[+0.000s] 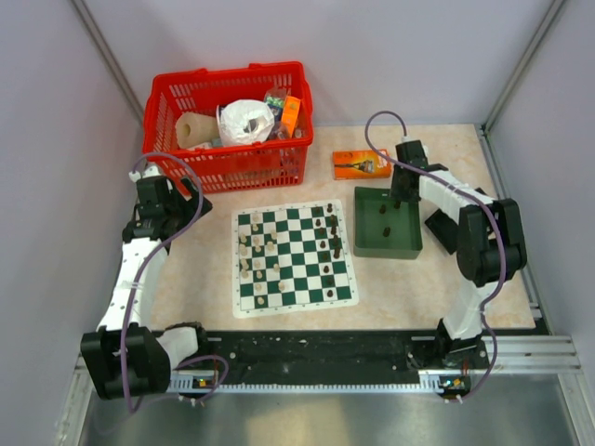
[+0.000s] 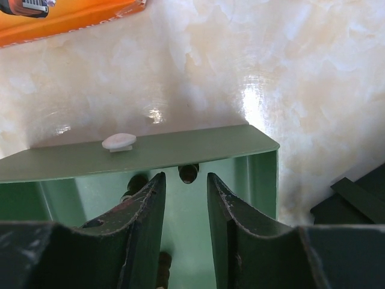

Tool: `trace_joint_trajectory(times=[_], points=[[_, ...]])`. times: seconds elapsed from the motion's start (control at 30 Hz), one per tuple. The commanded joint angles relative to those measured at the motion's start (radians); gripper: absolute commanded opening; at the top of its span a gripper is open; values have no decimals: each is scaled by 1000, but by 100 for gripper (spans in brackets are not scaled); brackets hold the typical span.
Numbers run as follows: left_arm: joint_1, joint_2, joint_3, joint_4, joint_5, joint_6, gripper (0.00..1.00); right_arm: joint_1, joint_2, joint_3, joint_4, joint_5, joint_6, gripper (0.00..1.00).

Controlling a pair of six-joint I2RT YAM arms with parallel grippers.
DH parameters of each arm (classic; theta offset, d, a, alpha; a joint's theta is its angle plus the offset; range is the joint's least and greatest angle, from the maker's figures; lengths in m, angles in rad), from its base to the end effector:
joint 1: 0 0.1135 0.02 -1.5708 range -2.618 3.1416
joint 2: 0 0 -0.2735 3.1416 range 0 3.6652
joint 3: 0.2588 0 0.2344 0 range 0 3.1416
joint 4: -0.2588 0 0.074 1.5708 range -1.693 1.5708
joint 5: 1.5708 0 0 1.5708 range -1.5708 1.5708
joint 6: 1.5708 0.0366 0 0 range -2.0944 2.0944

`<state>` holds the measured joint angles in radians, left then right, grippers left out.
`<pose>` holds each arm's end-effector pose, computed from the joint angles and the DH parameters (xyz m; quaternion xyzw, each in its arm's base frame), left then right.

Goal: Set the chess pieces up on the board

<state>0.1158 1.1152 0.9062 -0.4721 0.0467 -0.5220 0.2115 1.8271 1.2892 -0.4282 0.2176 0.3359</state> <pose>0.2184 0.0237 0.3012 -0.2734 0.8601 -0.1074 0.4171 0.3703 0.0714 0.2232 0.0913 0.9451 -0.0198 0.3130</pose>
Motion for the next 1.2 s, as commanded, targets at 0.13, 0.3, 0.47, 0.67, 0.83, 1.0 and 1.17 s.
trace_joint_trajectory(times=[0.13,0.3,0.47,0.67,0.83,1.0,1.17], points=[[1,-9,13,18,-11,7,99,-8,17,-7,43,-1,-14,33],[1,-9,16,16,-7,5,98,-8,31,-5,45,-1,-21,33],[1,-9,20,18,-7,4,98,-8,34,-4,52,5,-29,31],[1,-6,22,16,-4,4,98,-8,43,-5,52,2,-29,29],[-1,-6,20,16,-2,2,99,-8,40,-5,54,6,-37,23],[1,-6,22,18,1,0,99,-8,35,-4,55,8,-35,23],[1,-2,23,20,2,0,99,-9,23,-5,55,6,-38,18]])
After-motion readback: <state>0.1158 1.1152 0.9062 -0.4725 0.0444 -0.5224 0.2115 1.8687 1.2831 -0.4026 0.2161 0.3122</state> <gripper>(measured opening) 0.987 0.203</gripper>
